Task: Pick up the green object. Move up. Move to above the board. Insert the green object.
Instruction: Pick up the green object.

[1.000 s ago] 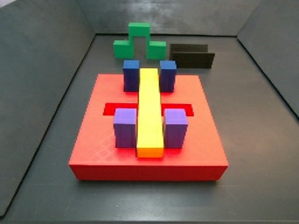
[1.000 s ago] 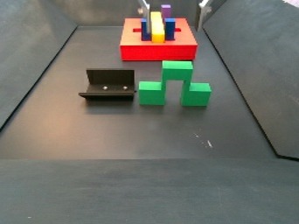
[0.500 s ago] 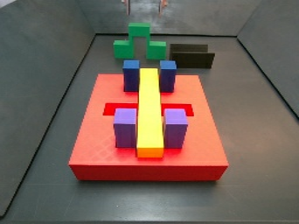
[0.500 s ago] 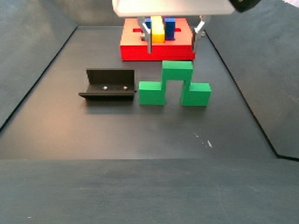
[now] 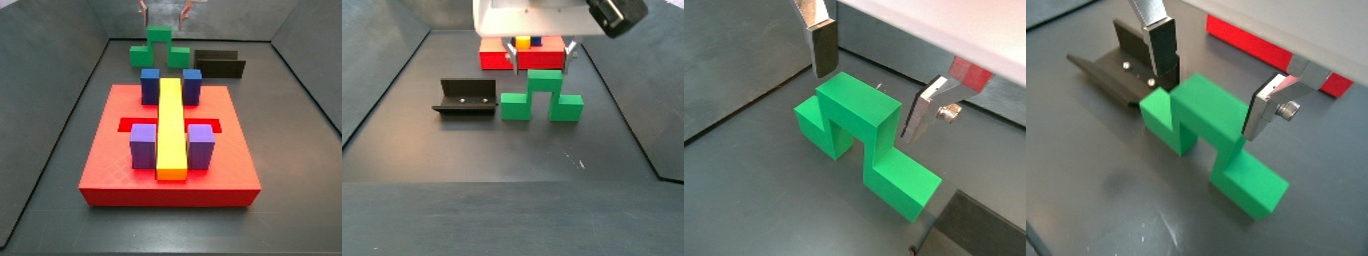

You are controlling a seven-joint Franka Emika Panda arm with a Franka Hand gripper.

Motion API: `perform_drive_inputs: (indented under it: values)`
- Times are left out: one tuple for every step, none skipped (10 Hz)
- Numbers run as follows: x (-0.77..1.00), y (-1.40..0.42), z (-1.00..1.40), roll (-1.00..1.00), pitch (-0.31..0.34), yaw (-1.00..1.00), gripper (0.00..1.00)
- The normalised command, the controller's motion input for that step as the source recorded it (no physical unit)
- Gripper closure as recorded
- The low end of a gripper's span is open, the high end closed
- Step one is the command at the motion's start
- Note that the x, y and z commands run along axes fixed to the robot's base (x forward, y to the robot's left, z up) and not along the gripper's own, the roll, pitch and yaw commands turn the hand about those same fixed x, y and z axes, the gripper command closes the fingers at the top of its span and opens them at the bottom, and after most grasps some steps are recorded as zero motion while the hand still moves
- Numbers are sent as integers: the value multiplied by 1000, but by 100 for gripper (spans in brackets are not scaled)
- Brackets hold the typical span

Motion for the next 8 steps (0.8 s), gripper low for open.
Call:
perform_drive_inputs:
  values:
    - [-74,71,-351,-4,36,0,0]
    - [-34,0,-489,-9,0,0,0]
    - [-66,-14,-503,0,1,0,0]
    - [-97,0,-449,0,4,0,0]
    - [-46,0,-197,0,20,0,0]
    - [0,0,0,6,0,0,0]
    - [0,0,0,7,0,0,0]
    - [0,0,0,0,0,0,100]
